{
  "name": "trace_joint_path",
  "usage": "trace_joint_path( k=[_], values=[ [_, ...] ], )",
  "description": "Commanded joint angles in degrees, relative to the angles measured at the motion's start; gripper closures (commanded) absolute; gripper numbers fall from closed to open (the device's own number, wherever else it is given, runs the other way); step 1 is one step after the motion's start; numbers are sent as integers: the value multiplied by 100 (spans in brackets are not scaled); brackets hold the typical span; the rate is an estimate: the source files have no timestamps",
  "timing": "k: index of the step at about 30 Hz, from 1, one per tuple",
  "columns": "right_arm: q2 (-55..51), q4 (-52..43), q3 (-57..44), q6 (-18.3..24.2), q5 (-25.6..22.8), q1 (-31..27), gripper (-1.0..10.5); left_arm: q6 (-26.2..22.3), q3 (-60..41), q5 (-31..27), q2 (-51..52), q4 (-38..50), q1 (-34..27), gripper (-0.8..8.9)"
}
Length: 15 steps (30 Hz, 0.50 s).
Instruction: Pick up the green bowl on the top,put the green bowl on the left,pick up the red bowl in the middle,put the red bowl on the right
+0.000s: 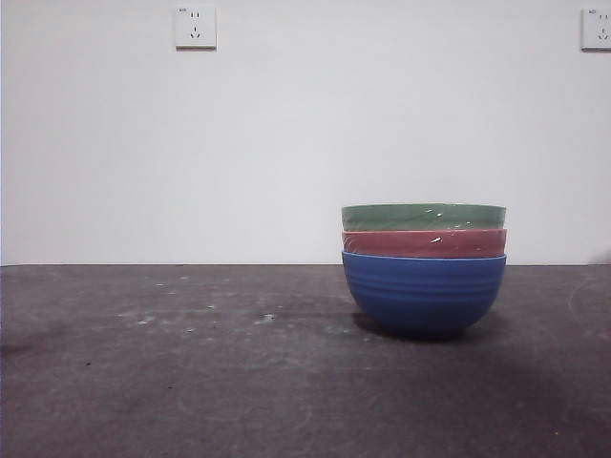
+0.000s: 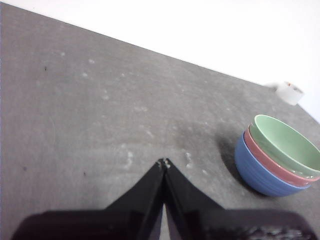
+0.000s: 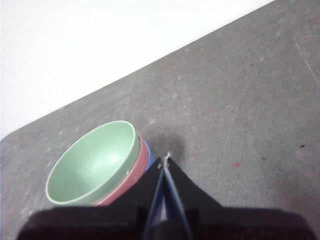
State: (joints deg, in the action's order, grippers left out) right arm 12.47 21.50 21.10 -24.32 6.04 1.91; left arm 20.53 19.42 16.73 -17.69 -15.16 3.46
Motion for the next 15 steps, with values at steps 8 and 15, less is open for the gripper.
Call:
trace_joint_path(
  k=[8, 15],
  values=[
    [1792, 1158, 2026, 1663, 9, 2, 948, -1290, 1851, 979, -2249, -208, 0, 820],
    [2909, 2162, 3104, 2732, 385, 2, 949, -2131, 2977, 1880, -3506, -754, 205, 819]
  ],
)
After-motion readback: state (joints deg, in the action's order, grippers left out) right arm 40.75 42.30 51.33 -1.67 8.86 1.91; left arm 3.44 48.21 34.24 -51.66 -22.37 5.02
